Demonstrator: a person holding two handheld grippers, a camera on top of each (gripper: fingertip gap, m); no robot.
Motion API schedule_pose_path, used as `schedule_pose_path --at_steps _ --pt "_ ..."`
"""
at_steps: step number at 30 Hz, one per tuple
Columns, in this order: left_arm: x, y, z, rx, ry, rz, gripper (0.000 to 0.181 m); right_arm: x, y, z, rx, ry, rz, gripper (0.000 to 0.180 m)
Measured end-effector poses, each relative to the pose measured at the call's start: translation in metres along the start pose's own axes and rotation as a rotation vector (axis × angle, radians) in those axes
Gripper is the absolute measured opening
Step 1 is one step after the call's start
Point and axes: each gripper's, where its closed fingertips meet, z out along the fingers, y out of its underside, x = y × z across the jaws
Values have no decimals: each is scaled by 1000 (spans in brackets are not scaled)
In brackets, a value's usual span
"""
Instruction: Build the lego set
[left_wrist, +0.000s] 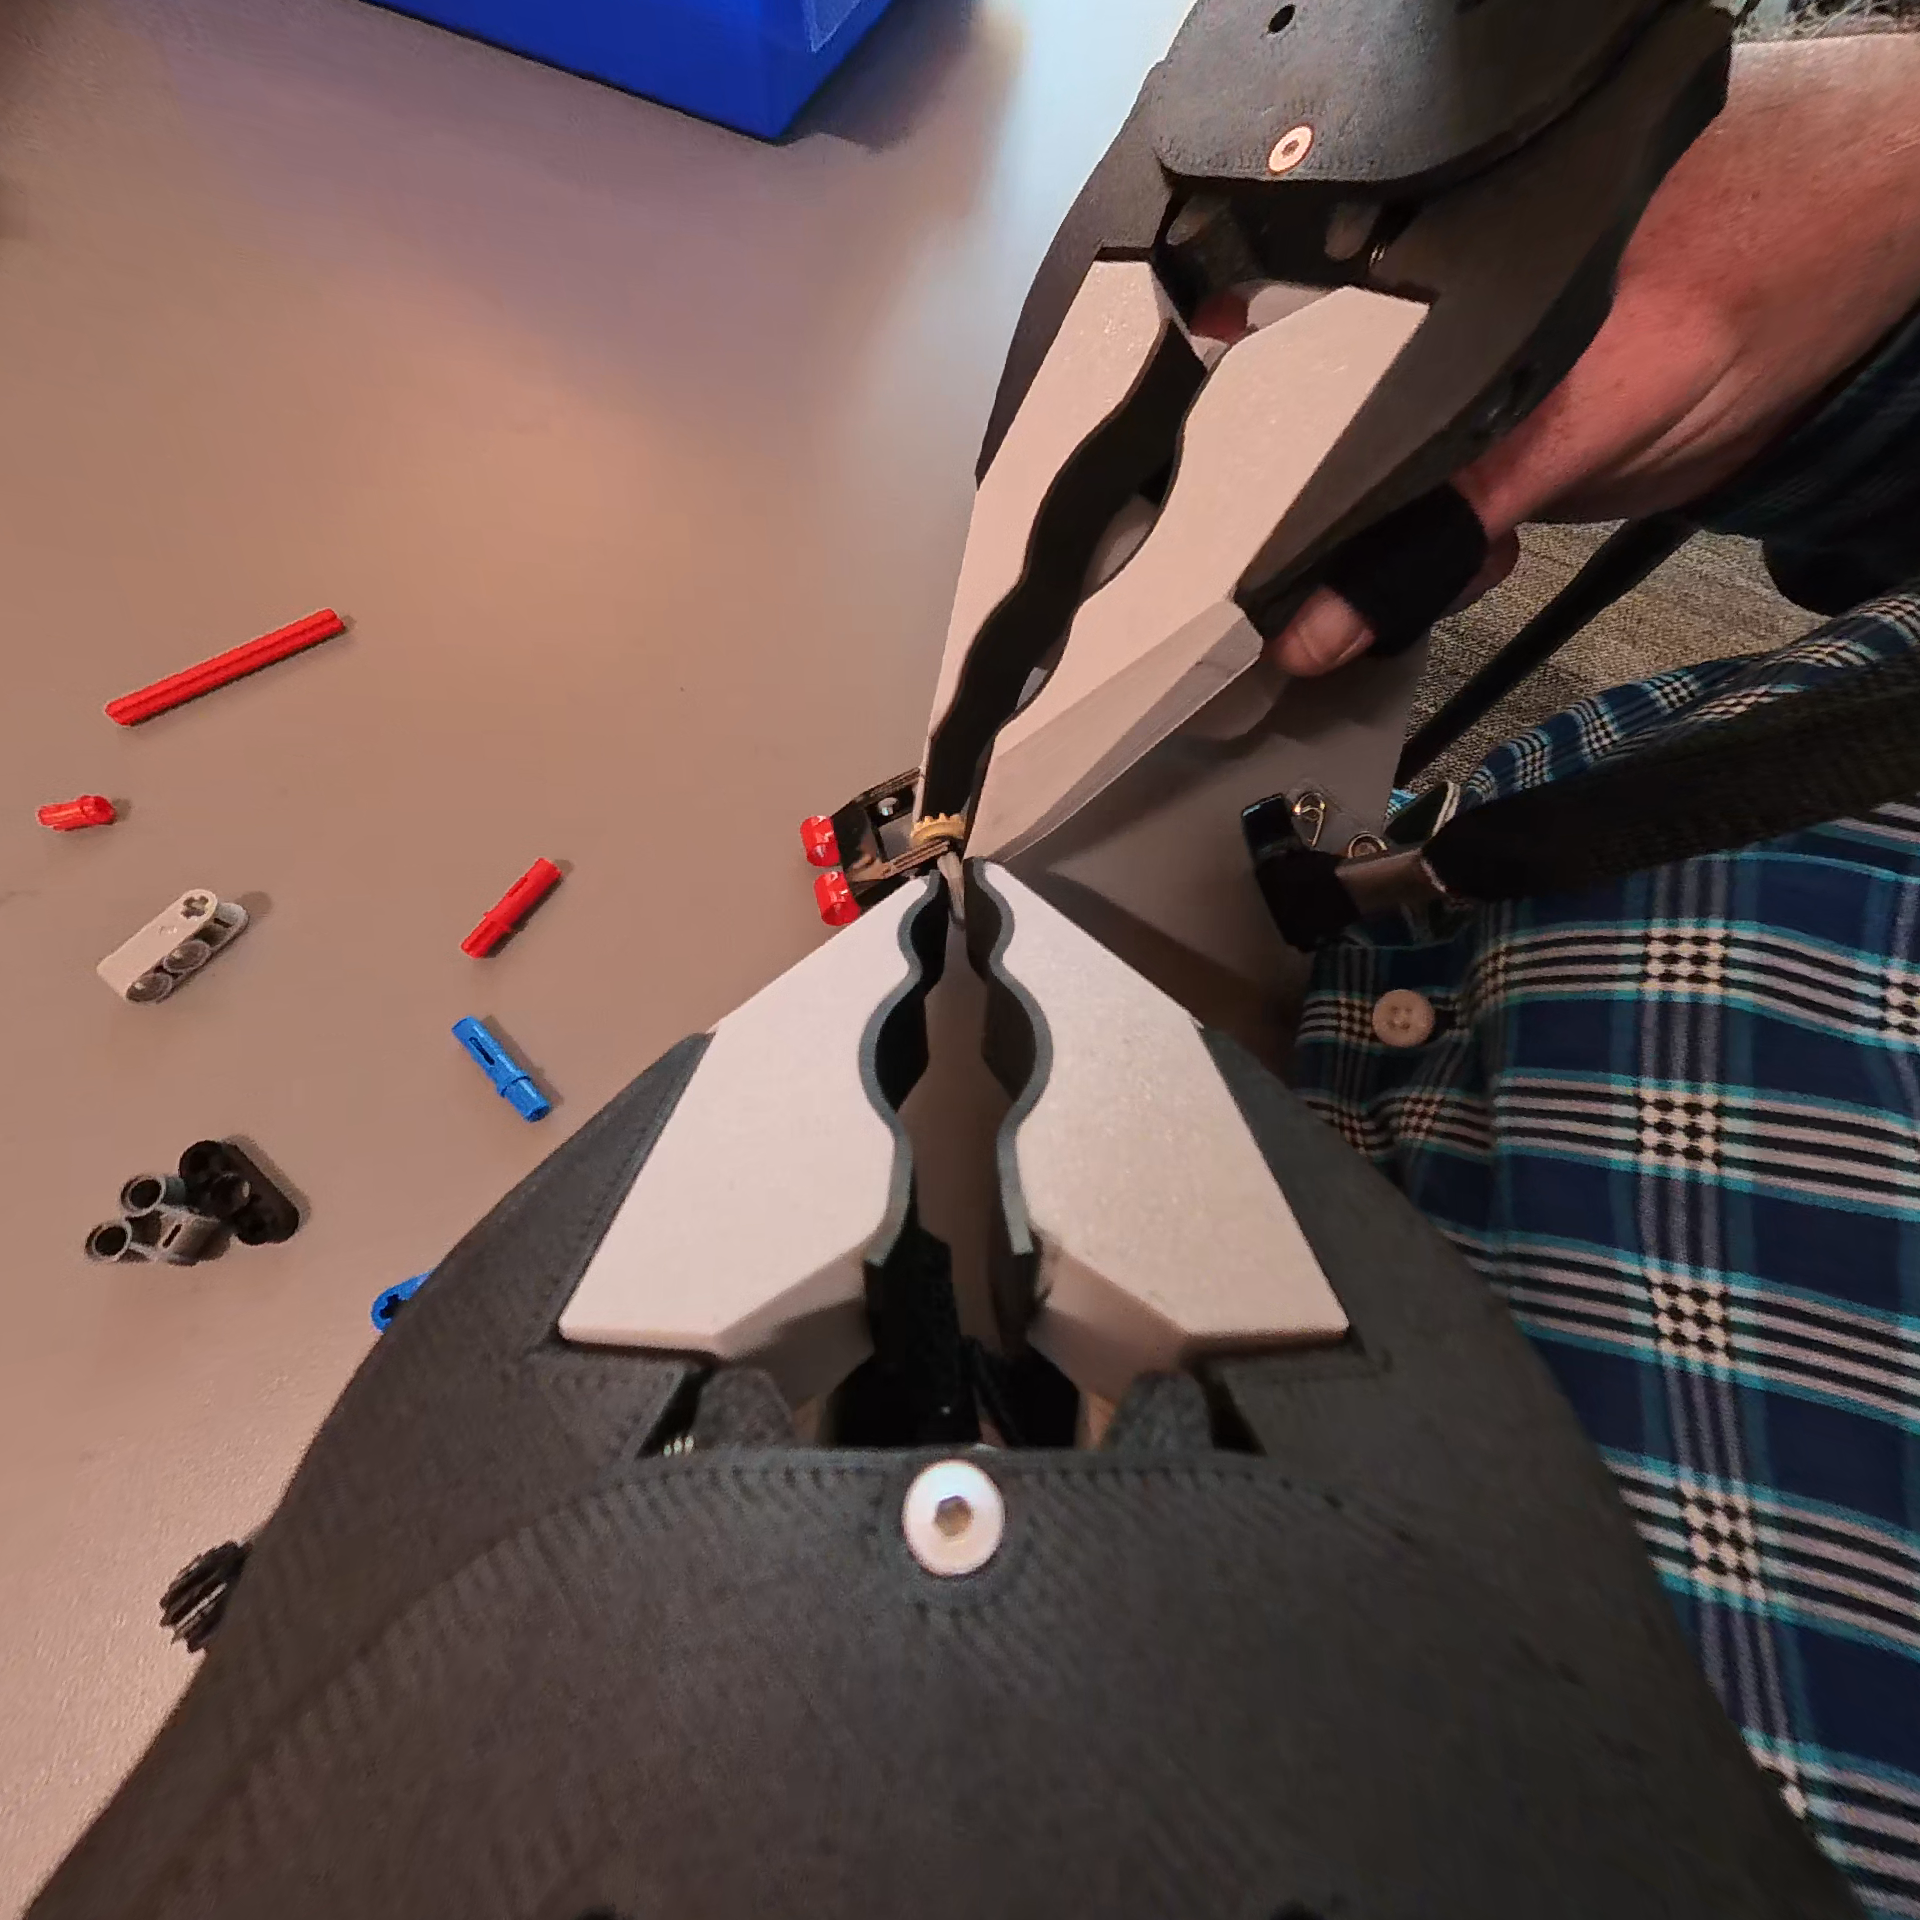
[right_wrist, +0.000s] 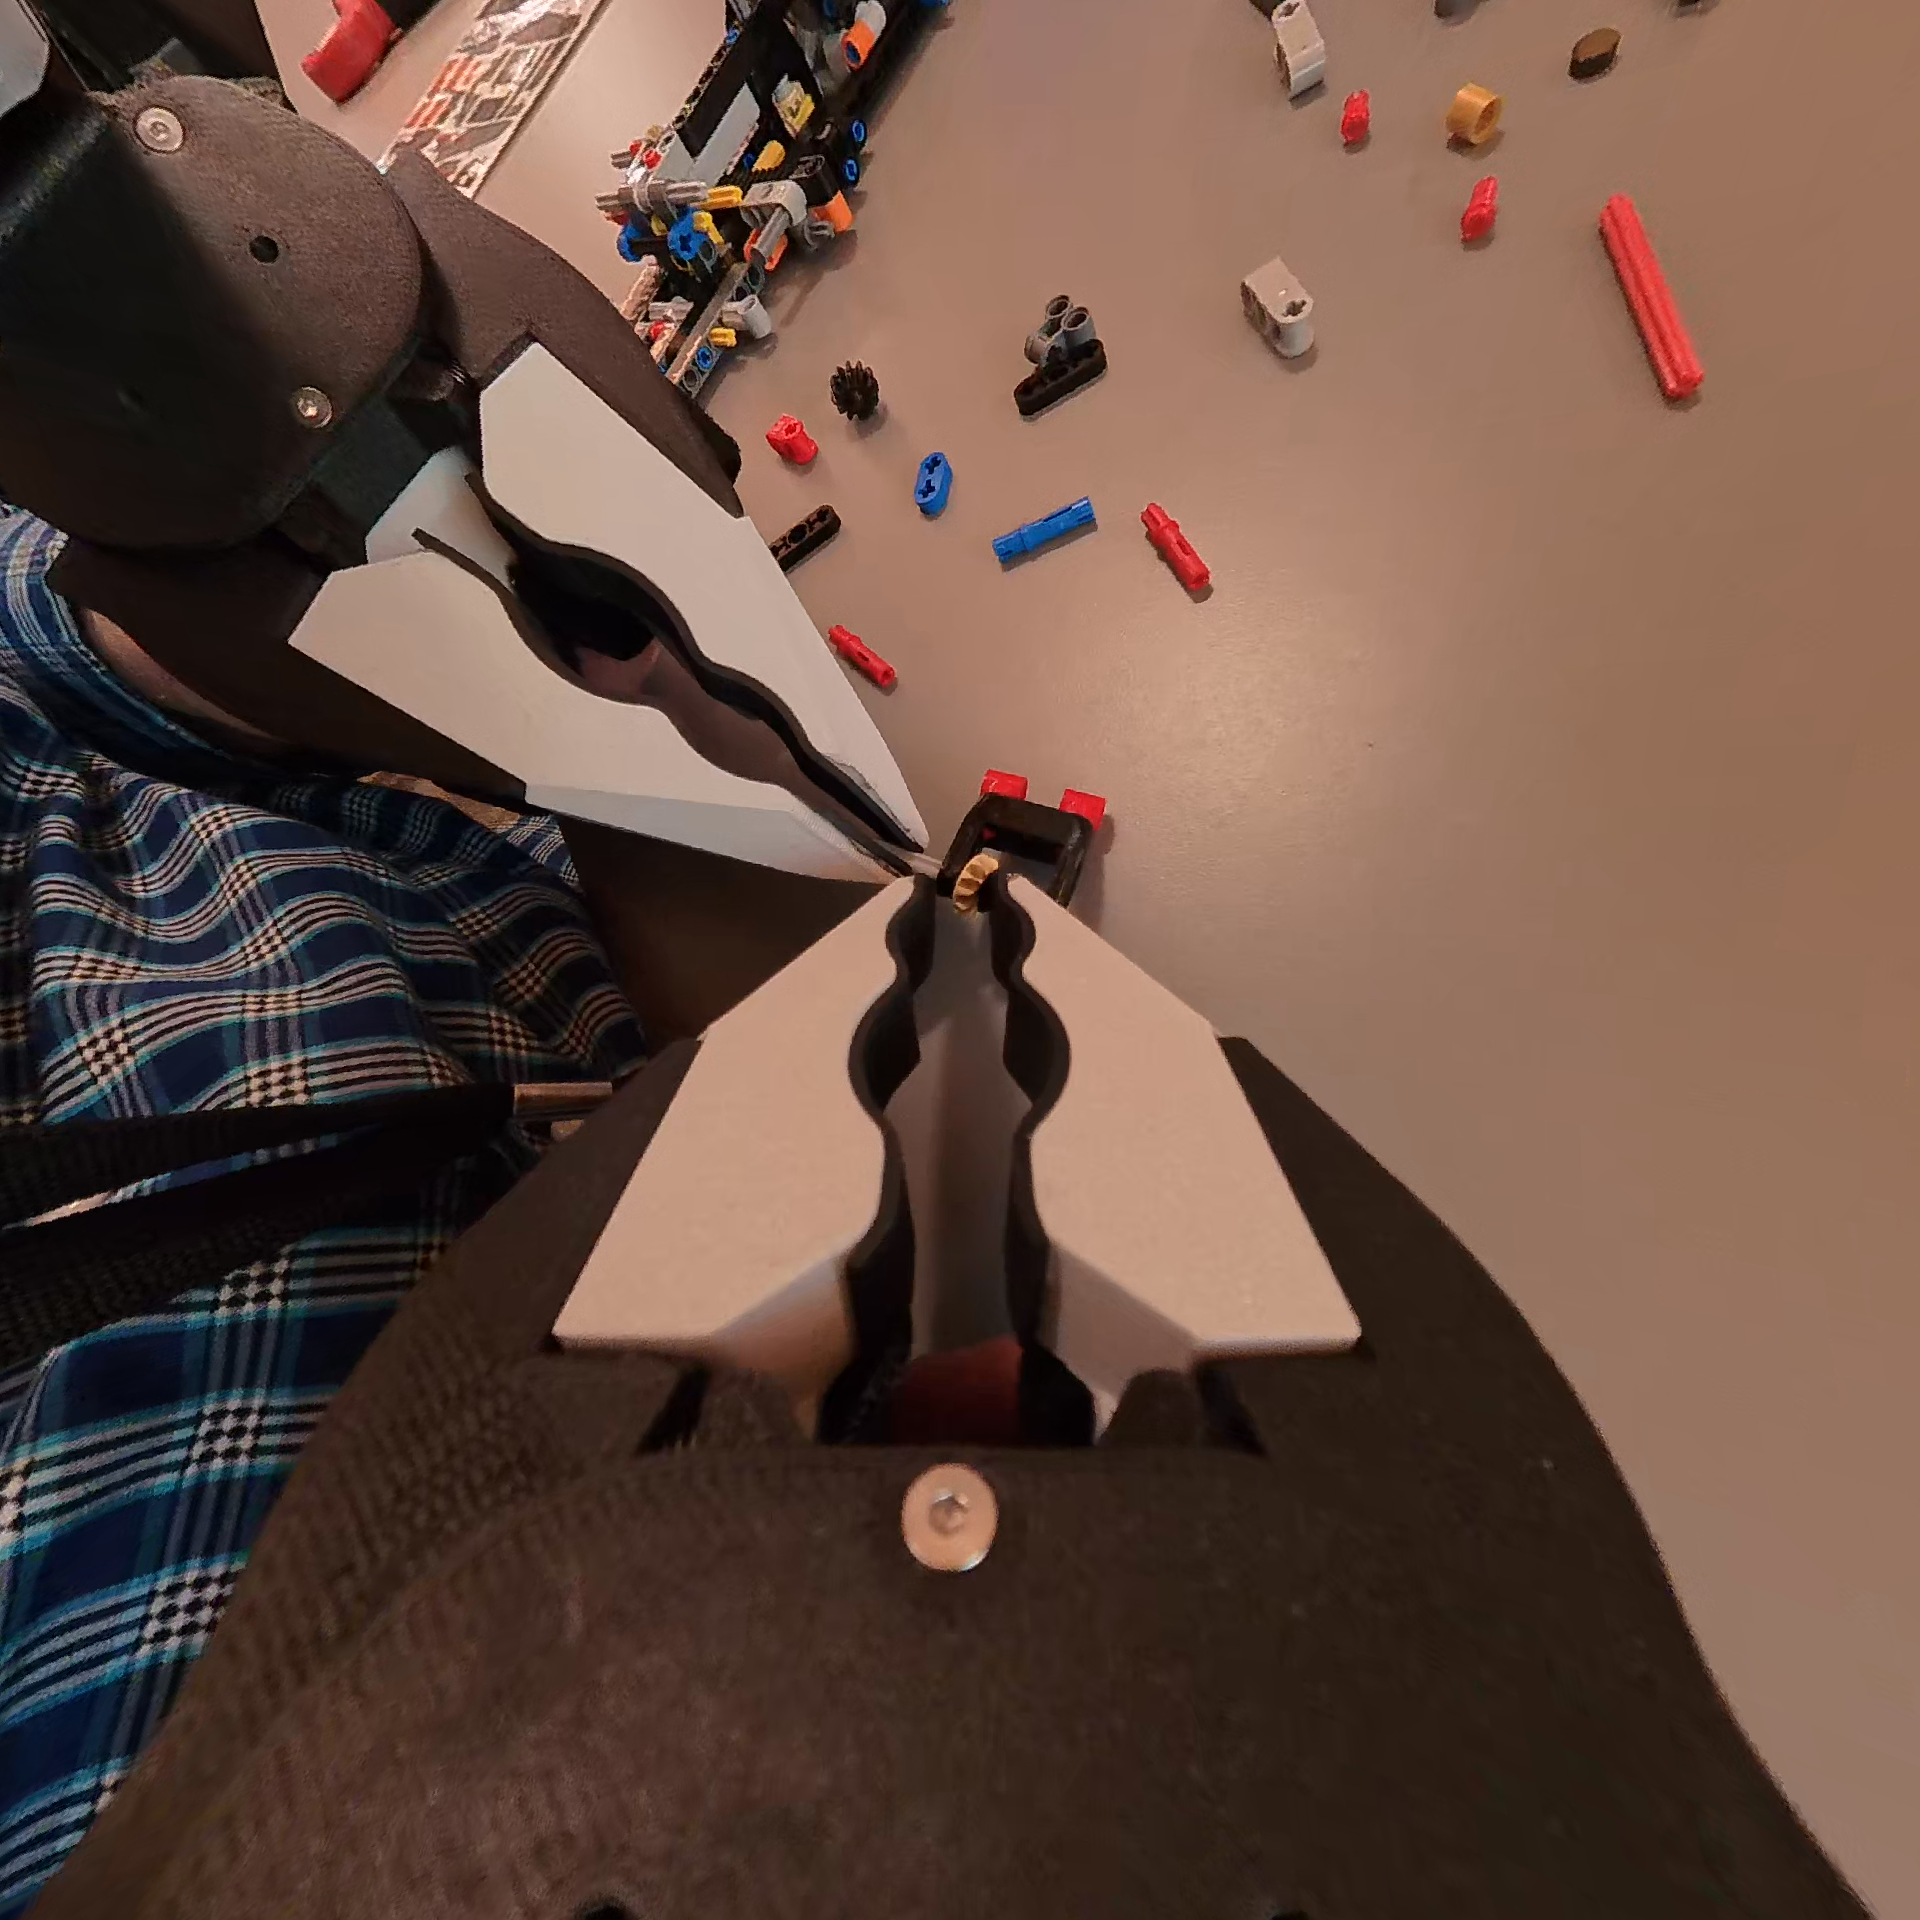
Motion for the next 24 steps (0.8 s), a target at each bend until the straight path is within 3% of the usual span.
schedule_pose_path --at_steps 24 --pt "-1 -15 -10 124 6 -33 0 -6 -10 -9 66 -180 137 8"
